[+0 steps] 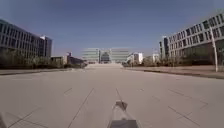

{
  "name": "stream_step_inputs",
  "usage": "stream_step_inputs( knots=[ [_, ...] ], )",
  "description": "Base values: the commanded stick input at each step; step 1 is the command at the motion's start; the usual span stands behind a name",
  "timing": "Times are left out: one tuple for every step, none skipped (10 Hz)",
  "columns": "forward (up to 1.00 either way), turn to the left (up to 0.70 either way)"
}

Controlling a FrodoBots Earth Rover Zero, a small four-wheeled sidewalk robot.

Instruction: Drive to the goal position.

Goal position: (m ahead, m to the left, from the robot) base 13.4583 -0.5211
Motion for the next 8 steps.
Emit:
stream_step_inputs(
  knots=[
    [0.7, 0.0],
    [0.7, 0.0],
    [0.7, 0.0],
    [0.7, 0.0],
    [0.7, 0.0],
    [0.7, 0.0],
    [0.7, 0.0],
    [0.7, 0.0]
  ],
)
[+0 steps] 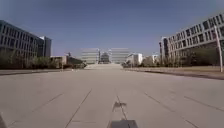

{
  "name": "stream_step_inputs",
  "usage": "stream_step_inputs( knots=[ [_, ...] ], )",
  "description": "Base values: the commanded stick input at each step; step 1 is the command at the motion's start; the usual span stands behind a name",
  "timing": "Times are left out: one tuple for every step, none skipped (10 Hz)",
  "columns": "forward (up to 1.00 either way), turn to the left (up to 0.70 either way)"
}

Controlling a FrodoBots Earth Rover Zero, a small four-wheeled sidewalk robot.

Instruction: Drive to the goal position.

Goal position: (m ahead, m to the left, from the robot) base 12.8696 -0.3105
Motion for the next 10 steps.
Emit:
stream_step_inputs(
  knots=[
    [0.7, 0.0],
    [0.7, 0.0],
    [0.7, 0.0],
    [0.7, 0.0],
    [0.7, 0.0],
    [0.7, 0.0],
    [0.7, 0.0],
    [0.7, 0.0],
    [0.7, 0.0],
    [0.7, 0.0]
  ],
)
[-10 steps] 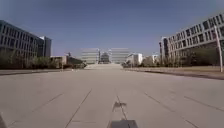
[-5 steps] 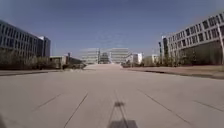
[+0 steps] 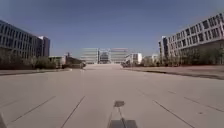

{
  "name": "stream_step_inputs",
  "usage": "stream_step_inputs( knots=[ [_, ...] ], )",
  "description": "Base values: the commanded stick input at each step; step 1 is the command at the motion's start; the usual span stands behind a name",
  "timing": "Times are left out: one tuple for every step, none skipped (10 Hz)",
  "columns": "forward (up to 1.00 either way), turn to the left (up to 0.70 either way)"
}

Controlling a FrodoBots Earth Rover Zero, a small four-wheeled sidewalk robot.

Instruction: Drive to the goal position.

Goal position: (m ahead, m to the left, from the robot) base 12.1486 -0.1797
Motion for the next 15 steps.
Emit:
stream_step_inputs(
  knots=[
    [0.7, 0.0],
    [0.7, 0.0],
    [0.7, 0.0],
    [0.7, 0.0],
    [0.7, 0.0],
    [0.7, 0.0],
    [0.7, 0.0],
    [0.7, 0.0],
    [0.7, 0.0],
    [0.7, 0.0],
    [0.7, 0.0],
    [0.7, 0.0],
    [0.7, 0.0],
    [0.7, 0.0],
    [0.7, 0.0]
  ],
)
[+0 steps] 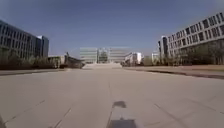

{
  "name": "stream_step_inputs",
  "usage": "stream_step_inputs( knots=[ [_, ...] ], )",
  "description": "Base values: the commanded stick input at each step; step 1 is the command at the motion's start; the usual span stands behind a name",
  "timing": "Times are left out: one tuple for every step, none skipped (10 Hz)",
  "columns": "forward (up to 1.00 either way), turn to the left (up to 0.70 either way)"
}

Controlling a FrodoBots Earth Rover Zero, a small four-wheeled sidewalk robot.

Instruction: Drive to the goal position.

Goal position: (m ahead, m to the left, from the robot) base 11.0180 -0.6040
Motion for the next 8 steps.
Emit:
stream_step_inputs(
  knots=[
    [0.7, 0.0],
    [0.7, 0.0],
    [0.7, 0.0],
    [0.7, 0.0],
    [0.7, 0.0],
    [0.7, 0.0],
    [0.7, 0.0],
    [0.7, 0.0]
  ],
)
